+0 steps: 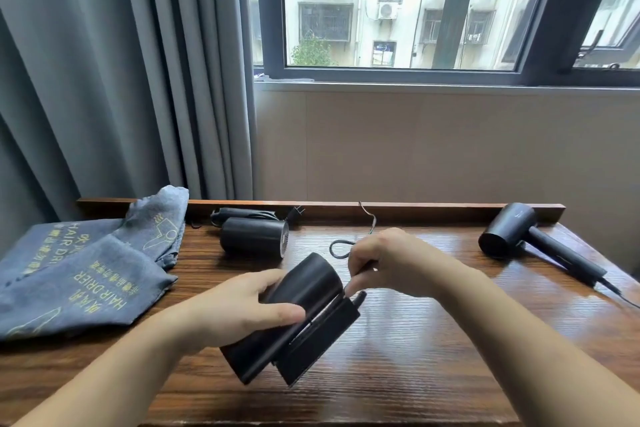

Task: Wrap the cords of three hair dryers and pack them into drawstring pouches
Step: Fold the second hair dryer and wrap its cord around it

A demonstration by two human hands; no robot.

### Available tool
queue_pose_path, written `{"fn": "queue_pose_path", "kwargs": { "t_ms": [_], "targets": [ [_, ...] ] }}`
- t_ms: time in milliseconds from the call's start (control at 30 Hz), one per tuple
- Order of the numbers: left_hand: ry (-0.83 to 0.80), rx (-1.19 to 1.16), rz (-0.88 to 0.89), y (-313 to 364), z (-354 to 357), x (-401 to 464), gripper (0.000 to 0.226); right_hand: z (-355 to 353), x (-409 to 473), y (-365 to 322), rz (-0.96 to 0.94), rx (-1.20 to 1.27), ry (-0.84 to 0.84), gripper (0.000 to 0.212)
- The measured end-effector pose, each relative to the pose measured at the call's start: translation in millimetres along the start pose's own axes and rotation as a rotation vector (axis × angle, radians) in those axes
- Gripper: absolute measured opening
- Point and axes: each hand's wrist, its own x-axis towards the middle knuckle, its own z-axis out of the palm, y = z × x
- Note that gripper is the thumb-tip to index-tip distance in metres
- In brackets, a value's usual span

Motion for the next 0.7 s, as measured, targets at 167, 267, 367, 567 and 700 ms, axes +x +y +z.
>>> {"fn": "queue_pose_path", "kwargs": {
  "t_ms": [167,267,367,567,700],
  "targets": [
    [-0.156,-0.553,0.030,-15,-7,-9,0.063,12,-8,10,0.115,0.342,0.194,0.025],
    [-0.103,-0.853,-0.022,-16,-3,-10,0.078,35,-11,15,0.218,0.366,0.210,0.028],
    [-0.005,-1.039,0.008,-5,1,-9,0.080,68,-16,20,0.235,0.258,0.217,0.031],
    [0.299,-1.229,0.170,21,5,20,0.050,97,-31,-9,0.146,0.098,0.287,0.030],
    [0.566,-1.099,0.156,16,12,42,0.046,101,-33,-36,0.067,-0.110,0.230,0.035]
  ]
}}
